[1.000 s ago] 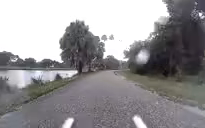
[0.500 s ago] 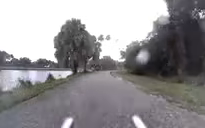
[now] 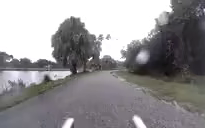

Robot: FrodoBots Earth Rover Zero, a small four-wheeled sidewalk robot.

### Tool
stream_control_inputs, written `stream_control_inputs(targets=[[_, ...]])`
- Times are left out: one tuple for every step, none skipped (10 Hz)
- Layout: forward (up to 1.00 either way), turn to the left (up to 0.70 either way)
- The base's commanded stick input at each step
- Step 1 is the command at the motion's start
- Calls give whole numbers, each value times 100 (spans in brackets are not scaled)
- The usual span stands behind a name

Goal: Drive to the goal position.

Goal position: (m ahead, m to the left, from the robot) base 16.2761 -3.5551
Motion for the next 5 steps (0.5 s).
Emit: stream_control_inputs(targets=[[85,0],[85,0],[85,0],[85,0],[85,0]])
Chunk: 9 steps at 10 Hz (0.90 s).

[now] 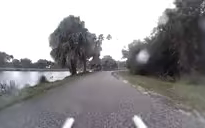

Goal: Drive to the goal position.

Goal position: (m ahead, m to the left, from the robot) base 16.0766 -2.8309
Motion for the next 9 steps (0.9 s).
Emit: stream_control_inputs(targets=[[85,0],[85,0],[85,0],[85,0],[85,0],[85,0],[85,0],[85,0],[85,0]])
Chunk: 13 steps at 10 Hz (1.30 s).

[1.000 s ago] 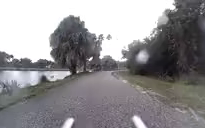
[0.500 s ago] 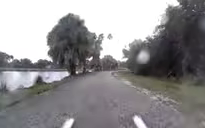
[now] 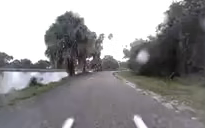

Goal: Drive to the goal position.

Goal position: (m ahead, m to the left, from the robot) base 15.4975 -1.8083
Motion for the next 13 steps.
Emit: stream_control_inputs(targets=[[85,0],[85,0],[85,0],[85,0],[85,0],[85,0],[85,0],[85,0],[85,0],[85,0],[85,0],[85,0],[85,0]])
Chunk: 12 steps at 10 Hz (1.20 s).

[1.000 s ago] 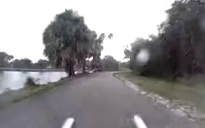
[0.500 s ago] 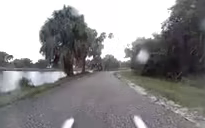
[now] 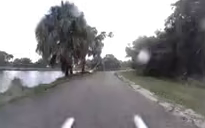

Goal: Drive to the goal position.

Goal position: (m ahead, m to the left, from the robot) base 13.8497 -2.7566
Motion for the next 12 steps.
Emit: stream_control_inputs(targets=[[85,0],[85,0],[85,0],[85,0],[85,0],[85,0],[85,0],[85,0],[85,0],[85,0],[85,0],[85,0]])
